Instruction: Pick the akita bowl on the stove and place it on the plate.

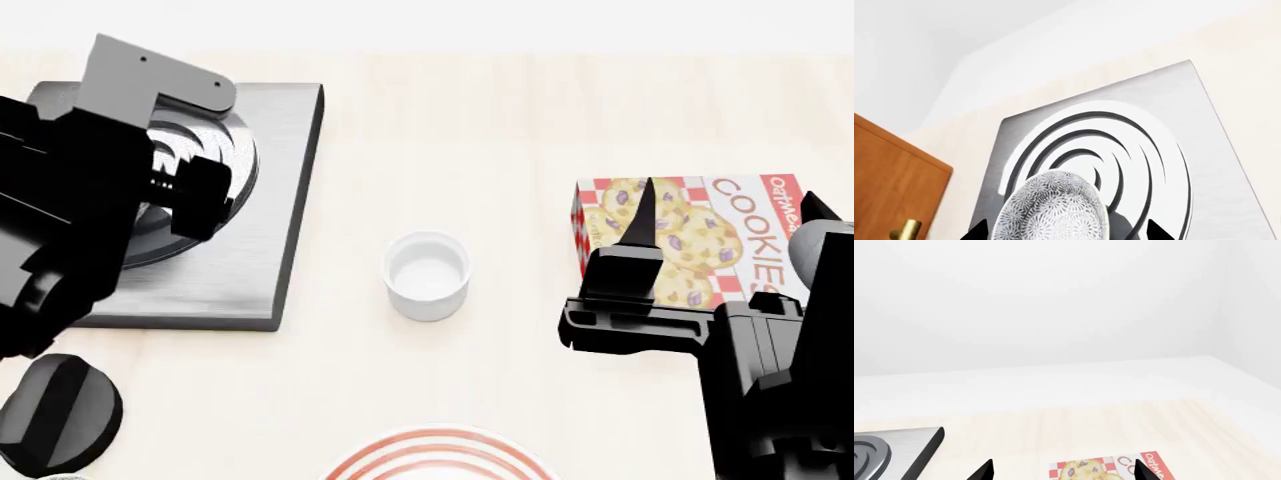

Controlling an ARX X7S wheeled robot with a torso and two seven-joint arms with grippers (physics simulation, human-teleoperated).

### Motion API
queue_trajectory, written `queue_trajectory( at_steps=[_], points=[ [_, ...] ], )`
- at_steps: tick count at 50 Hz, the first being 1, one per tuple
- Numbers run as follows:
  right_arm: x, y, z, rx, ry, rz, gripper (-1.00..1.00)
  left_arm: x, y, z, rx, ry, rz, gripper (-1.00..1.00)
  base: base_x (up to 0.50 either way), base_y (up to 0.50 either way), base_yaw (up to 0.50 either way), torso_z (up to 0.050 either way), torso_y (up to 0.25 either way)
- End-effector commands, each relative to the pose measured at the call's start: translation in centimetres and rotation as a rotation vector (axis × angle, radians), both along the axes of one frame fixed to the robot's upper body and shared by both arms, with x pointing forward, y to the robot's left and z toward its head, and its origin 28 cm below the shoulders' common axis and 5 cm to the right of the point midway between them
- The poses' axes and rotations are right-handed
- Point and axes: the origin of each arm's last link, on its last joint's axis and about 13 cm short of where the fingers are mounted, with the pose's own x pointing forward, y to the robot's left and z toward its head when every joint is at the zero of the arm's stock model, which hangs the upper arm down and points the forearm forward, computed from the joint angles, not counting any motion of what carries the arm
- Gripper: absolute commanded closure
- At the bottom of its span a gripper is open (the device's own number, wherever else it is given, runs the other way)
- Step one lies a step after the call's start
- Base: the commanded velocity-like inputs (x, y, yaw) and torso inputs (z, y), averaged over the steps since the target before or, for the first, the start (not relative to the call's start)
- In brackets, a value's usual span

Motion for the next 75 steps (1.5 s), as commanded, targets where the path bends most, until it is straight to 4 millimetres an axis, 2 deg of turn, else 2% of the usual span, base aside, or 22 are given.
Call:
queue_trajectory(
  at_steps=[1,28,75],
  points=[
    [0.0,0.0,0.0,0.000,0.000,0.000,-1.00,0.0,0.0,-0.4,-0.002,0.015,0.001,-1.00,0.00,0.00,0.00,0.000,0.000],
    [0.0,0.0,0.0,0.000,0.000,0.000,-1.00,0.0,0.7,-1.6,0.006,0.042,0.027,-1.00,0.00,0.00,0.00,0.000,0.000],
    [0.0,0.0,0.0,0.000,0.000,0.000,-1.00,-0.1,1.3,-2.4,0.010,0.072,0.027,-1.00,0.00,0.00,0.00,0.000,0.000]
  ],
)
